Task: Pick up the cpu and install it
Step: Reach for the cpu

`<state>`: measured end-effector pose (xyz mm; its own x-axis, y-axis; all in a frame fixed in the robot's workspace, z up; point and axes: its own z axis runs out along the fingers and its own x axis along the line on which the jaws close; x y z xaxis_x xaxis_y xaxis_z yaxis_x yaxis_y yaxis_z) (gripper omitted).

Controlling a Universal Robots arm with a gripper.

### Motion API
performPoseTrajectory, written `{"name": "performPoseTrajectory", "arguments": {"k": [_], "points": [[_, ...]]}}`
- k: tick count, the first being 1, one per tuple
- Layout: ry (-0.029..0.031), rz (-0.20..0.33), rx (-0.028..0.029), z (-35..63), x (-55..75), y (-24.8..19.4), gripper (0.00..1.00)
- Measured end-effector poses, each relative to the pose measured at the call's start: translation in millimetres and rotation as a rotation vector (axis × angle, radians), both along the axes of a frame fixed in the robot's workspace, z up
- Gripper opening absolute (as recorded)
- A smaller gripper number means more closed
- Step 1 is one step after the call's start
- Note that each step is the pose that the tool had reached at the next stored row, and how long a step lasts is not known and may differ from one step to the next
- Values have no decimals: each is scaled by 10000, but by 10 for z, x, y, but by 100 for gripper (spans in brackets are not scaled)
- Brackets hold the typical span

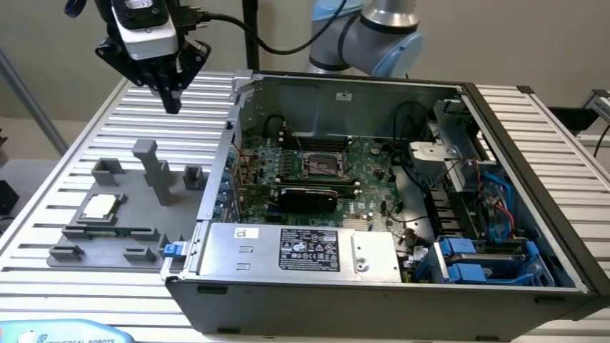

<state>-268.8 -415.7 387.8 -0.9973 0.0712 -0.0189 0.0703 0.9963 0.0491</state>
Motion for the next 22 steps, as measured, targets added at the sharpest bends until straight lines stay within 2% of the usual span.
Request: {"name": "performPoseTrajectory", "arguments": {"k": [10, 22], "points": [[0, -1, 1, -84, -454, -5, 11], [-1, 0, -1, -235, -997, -11, 11]]}}
